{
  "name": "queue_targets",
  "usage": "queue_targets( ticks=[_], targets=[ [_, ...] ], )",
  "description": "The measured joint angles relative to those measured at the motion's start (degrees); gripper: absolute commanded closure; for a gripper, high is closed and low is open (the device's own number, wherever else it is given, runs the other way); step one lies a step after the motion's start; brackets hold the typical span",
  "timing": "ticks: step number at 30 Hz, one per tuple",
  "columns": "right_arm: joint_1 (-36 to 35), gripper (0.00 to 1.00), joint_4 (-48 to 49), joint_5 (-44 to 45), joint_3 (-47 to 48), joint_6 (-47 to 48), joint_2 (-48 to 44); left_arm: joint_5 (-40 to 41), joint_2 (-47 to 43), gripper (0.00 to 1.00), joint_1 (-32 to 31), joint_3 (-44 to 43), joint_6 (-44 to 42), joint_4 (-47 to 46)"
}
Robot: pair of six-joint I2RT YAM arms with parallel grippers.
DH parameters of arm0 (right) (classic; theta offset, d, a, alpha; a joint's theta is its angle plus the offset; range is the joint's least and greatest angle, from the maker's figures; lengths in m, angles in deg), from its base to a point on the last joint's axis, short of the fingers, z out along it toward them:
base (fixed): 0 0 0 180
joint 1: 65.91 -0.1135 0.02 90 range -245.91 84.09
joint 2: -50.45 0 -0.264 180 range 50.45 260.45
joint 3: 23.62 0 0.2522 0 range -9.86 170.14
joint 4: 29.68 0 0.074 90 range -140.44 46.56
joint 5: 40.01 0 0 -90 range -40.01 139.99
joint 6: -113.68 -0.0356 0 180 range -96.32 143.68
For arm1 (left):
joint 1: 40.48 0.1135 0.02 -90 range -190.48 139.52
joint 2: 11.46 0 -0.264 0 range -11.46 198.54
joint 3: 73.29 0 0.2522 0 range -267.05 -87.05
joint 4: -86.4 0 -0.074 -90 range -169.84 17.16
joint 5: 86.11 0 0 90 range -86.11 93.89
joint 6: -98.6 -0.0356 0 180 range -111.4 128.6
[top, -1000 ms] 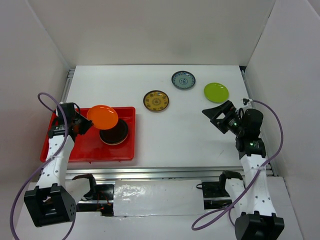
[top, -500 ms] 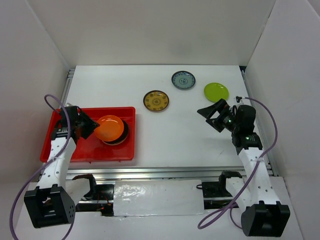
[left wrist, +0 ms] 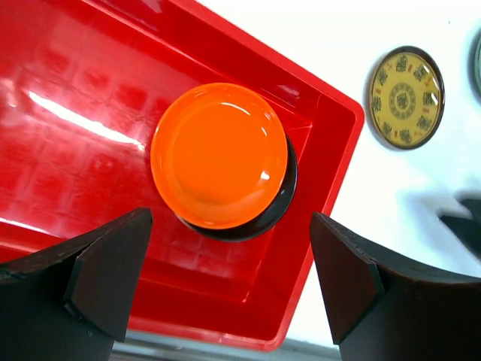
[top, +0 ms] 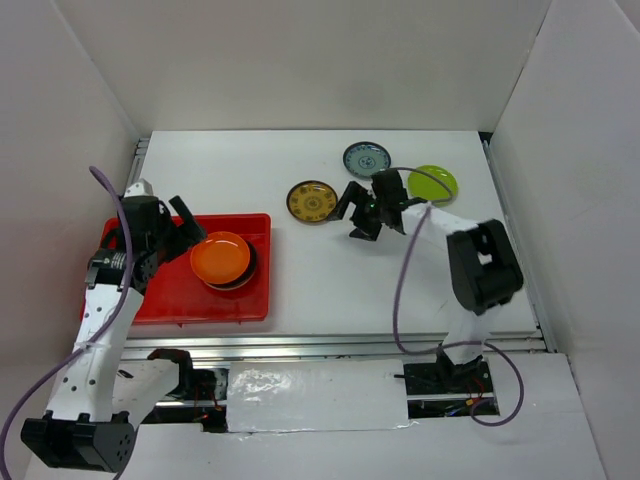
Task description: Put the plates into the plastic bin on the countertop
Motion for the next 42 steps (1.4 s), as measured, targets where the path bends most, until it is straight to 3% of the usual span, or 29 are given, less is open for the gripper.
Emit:
queue_targets(
  ticks=[4,9,17,18,20,25,30,37,42],
  targets=[
    [-0.3,0.02,0.2,0.5,10.7,-0.5,14.6,2.7,0.7,0.01,-2.0,-5.5,-3.8,3.8],
    [-0.5,0.1,-2.1,2.2,21.3,-1.7,23.8,4.7,-0.3,0.01,-2.2,-7.5,-7.0,7.3],
    [-0.7,0.65,-7.0,7.1,29.4,-4.2,29.8,4.9,-2.8,0.01,-2.2,-8.1,-8.7,10.1],
    [-0.7,0.83,-7.5,7.6,29.5,-4.5,30.0,4.9,-3.0,0.01,-2.2,-8.3,-9.0,10.2],
    [-0.7,0.98,-8.5,8.0,30.0,-5.2,30.4,4.8,-3.2,0.01,-2.2,-8.4,-9.7,10.3],
    [-0.7,1.0,-6.8,8.2,28.5,-7.3,29.2,2.9,-2.6,0.01,-2.2,-8.3,-11.3,10.1],
    [-1.9,1.0,-8.7,15.5,21.3,-7.2,19.8,0.3,-2.5,0.01,-2.2,-8.2,-11.6,8.7],
    [-10.0,1.0,-11.8,24.9,21.0,-3.9,1.3,0.0,-2.5,0.01,-2.0,-8.2,-11.7,7.2],
    [-16.7,1.0,-11.6,25.2,22.4,-2.2,-0.2,0.5,-2.5,0.01,-1.9,-8.7,-11.7,7.3]
  ],
)
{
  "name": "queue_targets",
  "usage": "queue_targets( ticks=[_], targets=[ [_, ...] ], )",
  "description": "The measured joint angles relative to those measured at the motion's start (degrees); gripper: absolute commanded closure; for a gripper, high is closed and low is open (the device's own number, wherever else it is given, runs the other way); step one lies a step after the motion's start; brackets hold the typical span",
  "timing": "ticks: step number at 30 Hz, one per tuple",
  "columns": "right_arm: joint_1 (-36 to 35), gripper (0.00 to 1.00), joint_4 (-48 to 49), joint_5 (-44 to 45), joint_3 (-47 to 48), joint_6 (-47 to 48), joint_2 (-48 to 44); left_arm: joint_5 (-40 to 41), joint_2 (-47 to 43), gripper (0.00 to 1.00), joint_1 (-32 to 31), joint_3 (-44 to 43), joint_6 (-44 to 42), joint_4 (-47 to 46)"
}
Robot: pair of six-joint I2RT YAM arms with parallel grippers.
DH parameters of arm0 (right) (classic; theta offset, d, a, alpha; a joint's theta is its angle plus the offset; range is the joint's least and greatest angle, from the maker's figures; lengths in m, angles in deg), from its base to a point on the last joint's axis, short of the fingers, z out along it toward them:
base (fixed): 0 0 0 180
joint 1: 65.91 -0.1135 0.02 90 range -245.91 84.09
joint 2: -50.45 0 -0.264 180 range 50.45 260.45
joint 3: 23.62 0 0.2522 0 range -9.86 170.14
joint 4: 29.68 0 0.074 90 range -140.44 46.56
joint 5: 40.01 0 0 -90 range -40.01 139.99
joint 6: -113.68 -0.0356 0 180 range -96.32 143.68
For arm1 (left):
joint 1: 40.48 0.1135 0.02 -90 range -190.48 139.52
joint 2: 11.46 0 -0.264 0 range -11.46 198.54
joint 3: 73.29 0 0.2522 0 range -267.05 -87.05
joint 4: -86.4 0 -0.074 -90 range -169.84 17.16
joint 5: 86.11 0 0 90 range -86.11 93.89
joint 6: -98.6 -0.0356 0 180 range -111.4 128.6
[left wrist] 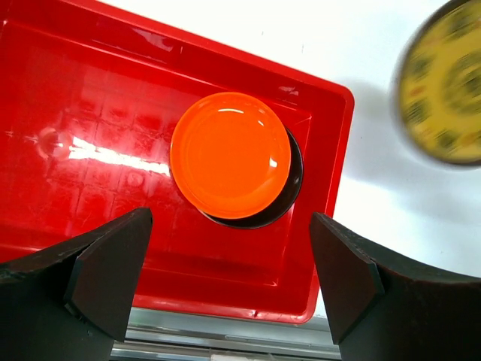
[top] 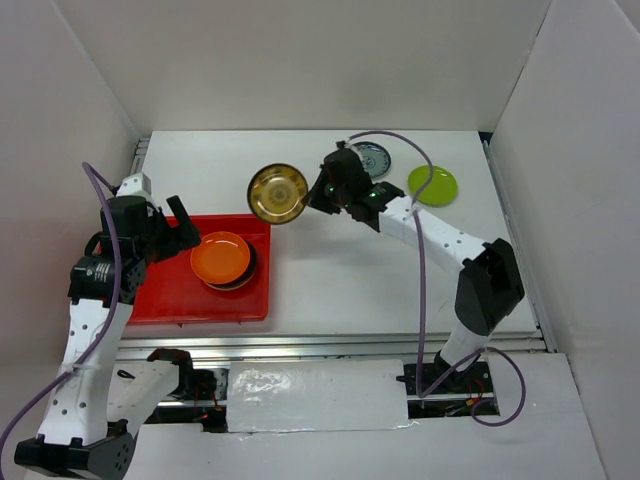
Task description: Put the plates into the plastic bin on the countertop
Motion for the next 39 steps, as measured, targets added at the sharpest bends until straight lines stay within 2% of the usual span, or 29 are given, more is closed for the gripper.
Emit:
queue_targets(
  ticks=[7,14,17,19,21,29,30,35,37,39],
  targets=[
    [-6.3,1.0,0.4,-13.6,6.0,2.2,11.2,0.2,-0.1,0.01,0.0,-1.1,-0.3,0.0],
    [-11.3,0.99,0.7,-20.8,10.6,2.3,19.7,0.3,-1.1,0.01,0.0,-1.1,-1.3,0.5],
    [-12.2,0.87,1.2,-23.0,11.4,2.1,21.4,0.5,-2.0,0.01,0.0,-1.0,-1.4,0.6],
    [-12.2,0.47,1.5,-24.3,11.7,1.6,22.2,0.5,-2.4,0.01,0.0,-1.0,-1.4,0.7],
    [-12.4,0.33,2.2,-24.9,11.8,1.8,22.3,0.5,-2.5,0.01,0.0,-0.9,-1.4,0.7],
    [-12.3,0.18,5.3,-23.0,11.5,1.5,19.5,0.5,-2.7,0.01,0.0,-0.3,-1.4,0.9],
    [-12.1,0.0,5.3,-22.6,11.5,1.5,18.8,0.5,-2.8,0.01,0.0,-0.3,-1.4,0.9],
    [-9.7,0.0,4.7,-18.7,10.5,2.0,11.8,0.6,-3.3,0.01,0.0,-0.3,-1.4,0.9],
    [-6.8,0.0,3.7,-16.3,9.6,2.1,7.5,0.5,-3.5,0.01,0.0,-0.3,-1.4,0.9],
    [-0.9,0.0,3.2,-14.3,7.9,2.0,2.9,0.0,-3.5,0.01,0.0,-0.3,-1.4,0.9]
  ],
)
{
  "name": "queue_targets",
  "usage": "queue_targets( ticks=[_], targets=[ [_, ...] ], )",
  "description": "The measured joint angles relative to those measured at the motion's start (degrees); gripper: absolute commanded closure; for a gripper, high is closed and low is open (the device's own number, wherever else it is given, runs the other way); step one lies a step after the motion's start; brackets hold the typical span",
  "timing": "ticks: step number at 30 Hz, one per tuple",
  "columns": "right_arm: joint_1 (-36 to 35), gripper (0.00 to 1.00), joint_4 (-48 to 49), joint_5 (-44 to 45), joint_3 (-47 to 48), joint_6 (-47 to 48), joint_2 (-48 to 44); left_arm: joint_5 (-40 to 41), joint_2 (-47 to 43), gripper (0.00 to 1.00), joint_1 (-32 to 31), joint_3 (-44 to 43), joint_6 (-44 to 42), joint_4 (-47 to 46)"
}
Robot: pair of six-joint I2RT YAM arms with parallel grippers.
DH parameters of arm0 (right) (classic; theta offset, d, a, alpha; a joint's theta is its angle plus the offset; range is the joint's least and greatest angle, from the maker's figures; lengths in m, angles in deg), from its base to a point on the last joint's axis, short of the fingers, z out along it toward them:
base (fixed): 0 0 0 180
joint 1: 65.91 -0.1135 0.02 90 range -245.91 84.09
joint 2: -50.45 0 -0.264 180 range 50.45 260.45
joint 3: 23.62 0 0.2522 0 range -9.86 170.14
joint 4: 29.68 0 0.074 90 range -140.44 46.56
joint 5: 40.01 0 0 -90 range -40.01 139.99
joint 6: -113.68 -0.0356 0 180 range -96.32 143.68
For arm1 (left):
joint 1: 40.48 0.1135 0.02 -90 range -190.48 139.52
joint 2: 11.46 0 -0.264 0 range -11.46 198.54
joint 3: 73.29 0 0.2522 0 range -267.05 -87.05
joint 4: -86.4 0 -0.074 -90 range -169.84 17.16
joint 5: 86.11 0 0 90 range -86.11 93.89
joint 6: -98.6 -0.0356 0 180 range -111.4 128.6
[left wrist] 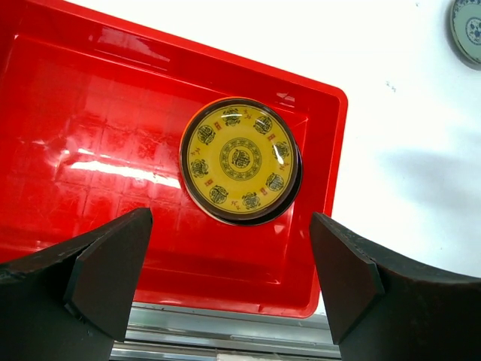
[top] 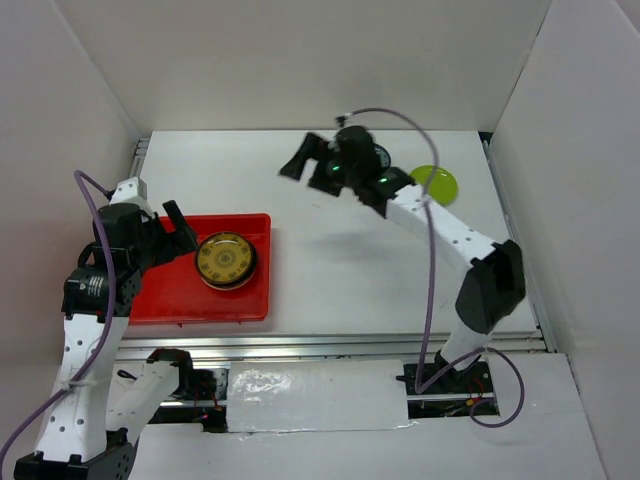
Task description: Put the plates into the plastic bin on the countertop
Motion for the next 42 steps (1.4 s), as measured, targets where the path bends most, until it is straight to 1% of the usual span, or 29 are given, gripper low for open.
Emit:
queue_targets(
  ticks=[2,4,6,8,11,15,21,25,26,27,28,29,31,34,39,40,42],
  targets=[
    [7.6,0.0,-0.1,2.4,-2.7,-0.5,-3.2,-0.6,0.1,0.01,0.0,0.1,-0.1,-0.2],
    [16.8,0.0,0.6,4.6,-6.7,-1.5,-4.7,-1.6,0.5,0.01,0.0,0.6,-0.4,-0.5],
    [26.2,0.01,0.9,6.1,-11.3,-2.7,-4.4,-2.6,1.3,0.01,0.0,0.9,-1.0,-0.5],
    [34.1,0.01,0.4,7.6,-15.3,-3.5,-2.9,-3.6,2.2,0.01,0.0,0.9,-1.1,-1.0],
    [42.3,0.02,-0.7,8.4,-16.1,-3.9,1.7,-4.9,4.0,0.01,0.0,0.9,-1.3,-2.2],
    [48.5,0.03,-1.0,6.8,-12.0,-3.6,9.7,-5.1,4.6,0.01,-1.1,1.9,-1.4,-3.9],
    [53.5,0.05,-1.0,4.6,-7.4,-2.8,18.4,-5.0,4.6,0.01,-3.9,3.7,-1.4,-4.4],
    [54.7,0.11,-1.4,3.1,-5.0,-2.7,21.1,-5.0,5.2,0.01,-4.9,3.7,-1.5,-4.7],
    [54.7,0.15,-1.5,2.9,-4.5,-2.7,21.3,-5.0,5.6,0.01,-5.0,3.7,-1.5,-4.7],
    [54.7,0.15,-1.7,2.7,-3.9,-2.7,21.6,-4.9,6.0,0.01,-5.2,3.6,-1.5,-4.6],
    [54.7,0.21,-2.2,2.5,-3.0,-2.7,22.0,-4.8,6.4,0.01,-5.4,3.5,-1.5,-4.6],
    [54.7,0.35,-3.5,2.3,-1.4,-2.7,22.9,-4.6,6.7,0.01,-5.6,3.4,-1.5,-4.6],
    [54.7,0.51,-4.4,1.4,2.0,-2.3,25.4,-4.2,6.7,0.01,-6.1,3.4,-1.5,-4.6],
    [54.7,0.53,-5.4,0.2,3.9,-2.1,27.7,-3.2,6.3,0.01,-6.7,3.4,-1.5,-4.6],
    [54.6,0.54,-6.7,-0.6,3.6,-1.9,27.9,-1.7,6.0,0.01,-7.5,3.3,-1.5,-4.6],
    [54.6,0.56,-6.8,-0.7,3.6,-1.9,27.9,-1.5,6.0,0.01,-7.5,3.3,-1.5,-4.6],
    [54.6,0.7,-7.1,-1.1,3.6,-1.5,27.9,-1.3,5.9,0.01,-7.6,3.3,-1.5,-4.6]
  ],
)
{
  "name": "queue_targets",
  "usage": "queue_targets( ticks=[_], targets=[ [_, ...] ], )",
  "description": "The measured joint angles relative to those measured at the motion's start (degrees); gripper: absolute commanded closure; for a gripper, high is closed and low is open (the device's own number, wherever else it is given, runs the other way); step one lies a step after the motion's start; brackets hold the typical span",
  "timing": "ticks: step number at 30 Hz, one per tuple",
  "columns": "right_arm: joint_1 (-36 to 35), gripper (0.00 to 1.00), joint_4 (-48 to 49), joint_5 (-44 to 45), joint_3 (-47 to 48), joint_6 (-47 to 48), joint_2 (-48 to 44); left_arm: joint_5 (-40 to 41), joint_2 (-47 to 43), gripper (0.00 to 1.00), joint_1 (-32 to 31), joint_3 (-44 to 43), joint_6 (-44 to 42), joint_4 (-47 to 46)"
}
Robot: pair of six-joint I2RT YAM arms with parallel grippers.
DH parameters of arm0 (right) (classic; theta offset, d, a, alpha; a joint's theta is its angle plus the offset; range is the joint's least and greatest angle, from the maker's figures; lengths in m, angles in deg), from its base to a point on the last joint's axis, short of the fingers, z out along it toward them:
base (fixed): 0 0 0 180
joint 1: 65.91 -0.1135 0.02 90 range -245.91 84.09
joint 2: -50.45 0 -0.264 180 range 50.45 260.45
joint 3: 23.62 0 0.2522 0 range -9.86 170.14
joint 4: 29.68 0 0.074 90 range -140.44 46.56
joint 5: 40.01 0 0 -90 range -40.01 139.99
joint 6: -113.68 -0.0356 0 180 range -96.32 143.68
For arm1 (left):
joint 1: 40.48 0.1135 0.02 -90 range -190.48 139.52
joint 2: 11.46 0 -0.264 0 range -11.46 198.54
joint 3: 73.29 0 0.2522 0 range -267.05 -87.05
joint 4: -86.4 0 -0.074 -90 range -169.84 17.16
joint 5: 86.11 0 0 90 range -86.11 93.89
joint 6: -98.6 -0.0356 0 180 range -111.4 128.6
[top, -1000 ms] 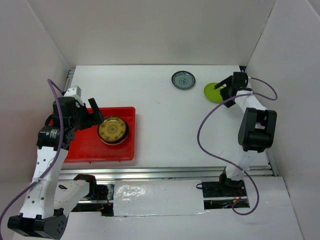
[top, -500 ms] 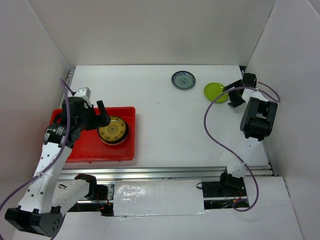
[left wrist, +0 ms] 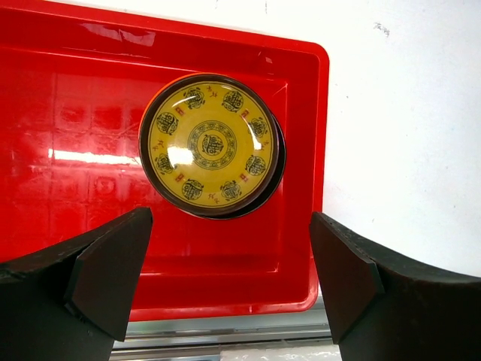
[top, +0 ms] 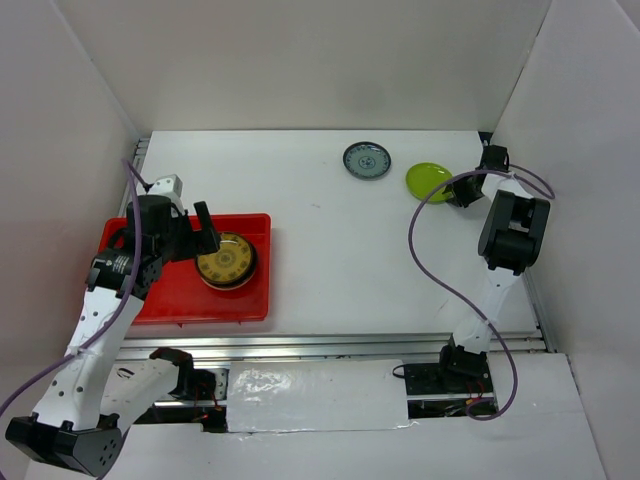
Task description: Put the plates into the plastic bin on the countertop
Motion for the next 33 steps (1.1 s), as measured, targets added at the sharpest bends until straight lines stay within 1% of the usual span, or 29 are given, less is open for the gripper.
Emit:
queue_targets(
  ticks=[1,2,3,7,10,14,17,19,22,25,27,29,31,33],
  targets=[
    [0.0,0.76,-0.2,-0.3,0.1,0.2,0.1,0.1,0.0,0.01,0.0,0.0,0.0,0.0],
    [0.0,0.9,-0.7,-0.6,0.5,0.3,0.4,0.2,0.0,0.01,0.0,0.0,0.0,0.0],
    [0.0,1.0,-1.4,-0.9,1.2,0.5,0.9,0.3,0.0,0.01,0.0,0.0,0.0,0.0],
    [0.1,1.0,-1.0,-2.8,1.9,0.2,1.4,1.0,0.0,0.01,-0.1,-0.2,0.0,0.2],
    [0.1,1.0,1.4,-2.9,-1.3,-0.2,-0.7,1.5,0.0,0.01,-0.3,-0.8,0.0,0.3],
    [-0.9,1.0,1.4,-0.1,-9.6,-0.7,-9.7,2.1,0.1,0.01,-0.4,-2.0,0.1,0.5],
    [-3.5,1.0,0.1,2.6,-10.8,-0.4,-18.2,2.4,0.0,0.01,-0.4,-2.1,0.4,0.1],
    [-7.0,1.0,1.0,3.9,-10.7,0.4,-23.8,2.4,0.0,0.01,-0.4,-2.1,0.5,0.0],
    [-15.7,1.0,2.7,3.8,-10.7,1.7,-30.5,2.2,0.2,0.01,-0.4,-2.1,0.9,-0.2],
    [-26.0,1.0,5.5,1.1,-11.1,2.0,-32.1,1.3,0.3,0.01,-0.4,-2.1,2.1,-0.3],
    [-32.2,1.0,6.7,-2.5,-11.3,1.8,-30.7,0.7,0.2,0.01,-0.4,-2.2,3.2,-0.5],
    [-39.1,1.0,7.2,-6.2,-10.5,1.4,-27.3,0.4,-0.1,0.01,-0.4,-2.3,3.8,-0.8],
    [-45.4,1.0,6.6,-8.5,-7.7,1.2,-22.0,-0.1,-0.6,0.01,-0.4,-2.3,4.9,-1.2],
    [-50.5,1.0,5.6,-8.9,-3.4,1.0,-16.4,-0.4,-1.0,0.01,-0.4,-2.5,5.3,-1.3]
  ],
)
